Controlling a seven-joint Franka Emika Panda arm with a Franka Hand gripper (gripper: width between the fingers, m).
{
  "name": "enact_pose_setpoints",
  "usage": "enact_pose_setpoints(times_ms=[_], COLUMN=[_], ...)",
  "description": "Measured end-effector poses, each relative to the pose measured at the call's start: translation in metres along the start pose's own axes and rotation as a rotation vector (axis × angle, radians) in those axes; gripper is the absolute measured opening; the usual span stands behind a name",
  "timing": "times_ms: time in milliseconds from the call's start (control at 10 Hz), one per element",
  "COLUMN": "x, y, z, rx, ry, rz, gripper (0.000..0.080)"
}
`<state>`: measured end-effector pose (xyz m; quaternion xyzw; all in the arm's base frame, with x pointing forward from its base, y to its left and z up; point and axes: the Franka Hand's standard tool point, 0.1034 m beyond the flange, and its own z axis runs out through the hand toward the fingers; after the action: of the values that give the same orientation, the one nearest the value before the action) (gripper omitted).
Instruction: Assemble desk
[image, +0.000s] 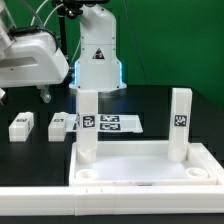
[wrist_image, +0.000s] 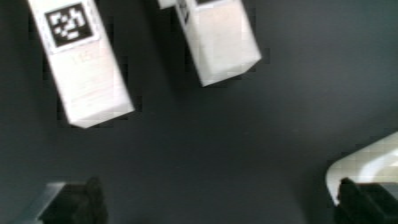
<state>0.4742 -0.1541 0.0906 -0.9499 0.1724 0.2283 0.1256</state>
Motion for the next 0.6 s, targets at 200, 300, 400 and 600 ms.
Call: enact_pose_setpoints(times_ms=[200, 300, 400, 600], x=[-0.005, -0.003, -0.013, -0.025], y=[0.0, 0.001, 0.005, 0.009], z=[0.006, 0.009, 0.022, 0.046], rx=[0.012, 0.012, 0.026, 0.002], ry=[-0.15, -0.185, -0.279, -0.414], rz=[0.0, -0.001, 0.011, 0.012], gripper=[0.0649, 0.0649, 0.0649, 0.0649])
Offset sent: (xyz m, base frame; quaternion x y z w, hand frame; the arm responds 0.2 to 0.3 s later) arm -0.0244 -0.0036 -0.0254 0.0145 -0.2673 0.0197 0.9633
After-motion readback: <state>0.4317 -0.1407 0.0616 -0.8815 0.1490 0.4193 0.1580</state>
